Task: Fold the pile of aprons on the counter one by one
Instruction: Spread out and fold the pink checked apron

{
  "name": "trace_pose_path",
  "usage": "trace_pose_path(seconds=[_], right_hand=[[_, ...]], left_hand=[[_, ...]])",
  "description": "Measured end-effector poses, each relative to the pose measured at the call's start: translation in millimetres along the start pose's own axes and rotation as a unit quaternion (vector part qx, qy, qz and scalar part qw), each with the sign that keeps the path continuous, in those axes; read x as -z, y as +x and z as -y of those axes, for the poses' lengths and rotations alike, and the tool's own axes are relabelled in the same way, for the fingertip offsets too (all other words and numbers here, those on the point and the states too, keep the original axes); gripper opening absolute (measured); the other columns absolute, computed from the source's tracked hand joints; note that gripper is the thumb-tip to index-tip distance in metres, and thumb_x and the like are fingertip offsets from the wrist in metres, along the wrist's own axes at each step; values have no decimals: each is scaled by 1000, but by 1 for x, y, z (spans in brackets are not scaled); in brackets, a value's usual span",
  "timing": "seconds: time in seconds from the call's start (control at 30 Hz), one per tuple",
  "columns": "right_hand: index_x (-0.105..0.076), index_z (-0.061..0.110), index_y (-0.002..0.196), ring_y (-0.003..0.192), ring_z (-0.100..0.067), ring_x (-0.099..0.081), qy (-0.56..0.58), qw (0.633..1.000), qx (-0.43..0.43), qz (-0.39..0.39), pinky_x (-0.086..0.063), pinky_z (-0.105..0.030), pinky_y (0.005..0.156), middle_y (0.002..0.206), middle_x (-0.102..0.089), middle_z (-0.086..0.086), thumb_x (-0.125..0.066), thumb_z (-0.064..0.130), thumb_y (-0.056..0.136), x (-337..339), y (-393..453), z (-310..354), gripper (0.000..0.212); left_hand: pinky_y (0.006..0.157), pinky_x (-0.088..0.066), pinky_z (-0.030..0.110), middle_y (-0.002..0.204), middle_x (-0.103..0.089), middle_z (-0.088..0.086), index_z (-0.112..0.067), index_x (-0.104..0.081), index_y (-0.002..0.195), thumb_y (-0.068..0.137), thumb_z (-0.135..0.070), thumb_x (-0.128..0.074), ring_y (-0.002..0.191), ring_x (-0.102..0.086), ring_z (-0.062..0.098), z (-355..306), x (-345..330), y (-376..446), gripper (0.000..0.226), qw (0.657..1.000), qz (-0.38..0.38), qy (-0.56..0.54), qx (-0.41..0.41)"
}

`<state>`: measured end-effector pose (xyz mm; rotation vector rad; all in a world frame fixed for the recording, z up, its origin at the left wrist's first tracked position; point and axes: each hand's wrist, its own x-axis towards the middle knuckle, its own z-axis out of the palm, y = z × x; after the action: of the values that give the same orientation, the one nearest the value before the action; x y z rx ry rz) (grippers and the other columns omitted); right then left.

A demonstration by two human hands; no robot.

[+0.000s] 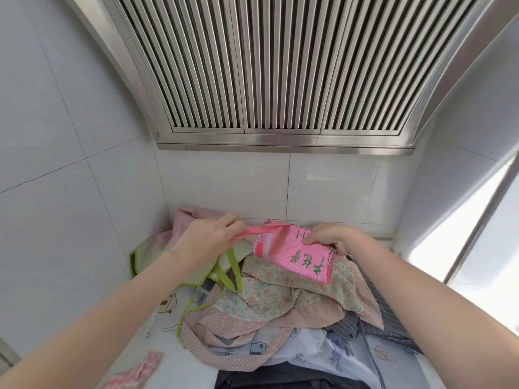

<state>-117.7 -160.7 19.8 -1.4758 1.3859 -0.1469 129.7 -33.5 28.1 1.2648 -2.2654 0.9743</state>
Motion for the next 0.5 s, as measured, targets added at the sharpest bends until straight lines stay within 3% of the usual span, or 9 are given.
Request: trace_pose_path(seconds=[0.03, 0.13, 0.23, 0.3, 0.33, 0.37, 0.4, 0.43, 0.5], right_hand=[[-56, 4, 116, 85, -23, -63, -7, 1000, 3, -18, -50, -36, 88, 101, -66, -12, -54, 12, 94, -1, 2, 1, 23], [-56, 1, 113, 91, -27, -62, -27, 998, 25, -49, -48, -40, 94, 102, -66, -15, -58, 12, 92, -9, 1, 8, 23], [-57, 2, 112, 84, -26, -62, -18, 996, 66, -59, -52, -38, 82, 99, -66, -15, -56, 11, 93, -11, -1, 16, 21], [-59, 4, 108, 81, -25, -61, -39, 992, 100, -59, -51, -32, 72, 95, -64, -13, -55, 8, 93, -11, -5, 19, 16], [-60, 6, 104, 81, -25, -60, -49, 990, 117, -56, -49, -32, 72, 94, -63, -13, -55, 7, 92, -10, -7, 20, 12], [-60, 9, 99, 83, -25, -59, -53, 989, 132, -50, -48, -32, 72, 94, -62, -12, -55, 7, 92, -9, -8, 20, 9], [-60, 11, 97, 82, -24, -58, -51, 987, 146, -42, -48, -31, 72, 92, -62, -10, -55, 7, 92, -8, -9, 20, 8], [-60, 13, 98, 81, -23, -59, -47, 986, 160, -33, -48, -29, 71, 90, -62, -8, -55, 7, 92, -7, -11, 20, 9], [-59, 15, 103, 76, -16, -60, -47, 983, 180, -16, -49, -25, 69, 87, -62, -2, -55, 8, 93, -6, -16, 21, 12]], left_hand=[[37, -28, 21, 68, -58, 0, -22, -43, 82, 85, -34, -53, 43, -53, 18, -1, 0, 2, 15, 1000, 24, -8, -13], [65, -46, 32, 91, -67, 7, -22, -57, 109, 97, -47, -34, 82, -65, 26, -16, 1, 8, 35, 958, 286, 5, -18], [71, -52, 32, 96, -69, 6, -14, -53, 122, 102, -33, -26, 78, -66, 22, -23, -2, 4, 38, 896, 404, -122, 138], [77, -50, 25, 113, -62, 11, -8, -49, 127, 98, -21, -33, 94, -63, 24, -27, 2, 2, 36, 874, 393, -180, 220], [81, -46, 22, 117, -56, 12, -4, -48, 127, 93, -12, -36, 104, -57, 25, -22, -2, -1, 36, 879, 421, -137, 179], [81, -43, 18, 112, -52, 11, -5, -50, 122, 92, -8, -37, 105, -52, 22, -19, -5, -5, 33, 872, 422, -155, 193], [77, -40, 16, 103, -50, 6, -9, -53, 113, 97, -11, -36, 101, -49, 20, -15, -12, -4, 24, 827, 405, -242, 305], [78, -42, 21, 98, -53, 4, -15, -53, 102, 100, -21, -35, 97, -52, 21, -12, -10, 0, 20, 811, 370, -307, 333], [87, -47, 38, 96, -63, 7, -18, -53, 94, 97, -40, -40, 95, -60, 28, -5, -16, 5, 26, 833, 307, -324, 327]])
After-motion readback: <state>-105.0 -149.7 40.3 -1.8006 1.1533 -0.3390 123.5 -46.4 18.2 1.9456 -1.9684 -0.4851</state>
